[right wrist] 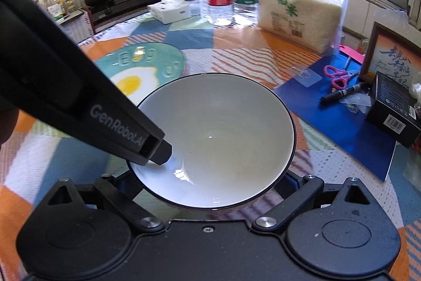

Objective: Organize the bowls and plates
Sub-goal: 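Carry the third bowl with both tools and lower it onto the bowl stack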

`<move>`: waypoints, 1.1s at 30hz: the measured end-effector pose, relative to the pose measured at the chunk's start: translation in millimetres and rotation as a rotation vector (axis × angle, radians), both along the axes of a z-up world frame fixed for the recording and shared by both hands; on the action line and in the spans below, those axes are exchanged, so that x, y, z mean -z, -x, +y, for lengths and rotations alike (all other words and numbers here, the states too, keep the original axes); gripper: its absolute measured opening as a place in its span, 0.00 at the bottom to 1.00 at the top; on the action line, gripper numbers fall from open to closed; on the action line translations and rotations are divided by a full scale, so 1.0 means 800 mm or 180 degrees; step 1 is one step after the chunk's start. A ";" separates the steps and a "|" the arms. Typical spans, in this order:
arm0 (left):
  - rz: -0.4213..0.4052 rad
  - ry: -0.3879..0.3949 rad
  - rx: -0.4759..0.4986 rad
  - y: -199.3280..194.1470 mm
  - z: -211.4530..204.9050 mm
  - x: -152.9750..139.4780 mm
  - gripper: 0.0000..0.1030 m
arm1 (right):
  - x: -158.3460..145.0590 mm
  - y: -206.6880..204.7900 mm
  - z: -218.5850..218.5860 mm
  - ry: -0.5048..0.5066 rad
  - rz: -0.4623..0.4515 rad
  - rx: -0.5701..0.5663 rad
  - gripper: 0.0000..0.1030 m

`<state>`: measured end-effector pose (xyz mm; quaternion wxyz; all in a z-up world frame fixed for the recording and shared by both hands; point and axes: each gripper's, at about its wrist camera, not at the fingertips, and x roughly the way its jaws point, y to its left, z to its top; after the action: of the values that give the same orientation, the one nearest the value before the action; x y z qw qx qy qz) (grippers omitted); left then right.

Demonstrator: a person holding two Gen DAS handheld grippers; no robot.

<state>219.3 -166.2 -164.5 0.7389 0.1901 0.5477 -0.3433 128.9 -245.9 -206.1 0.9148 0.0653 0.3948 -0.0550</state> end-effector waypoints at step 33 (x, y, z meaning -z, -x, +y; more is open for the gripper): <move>-0.0184 -0.0005 -0.0826 -0.112 0.263 -0.107 0.15 | -0.107 -0.108 0.237 0.0195 -0.0311 -0.1244 0.97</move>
<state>308.8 44.5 -78.8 0.7924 0.1280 0.5465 -0.2388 215.2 -55.9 -120.7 0.9277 -0.0378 0.3532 0.1148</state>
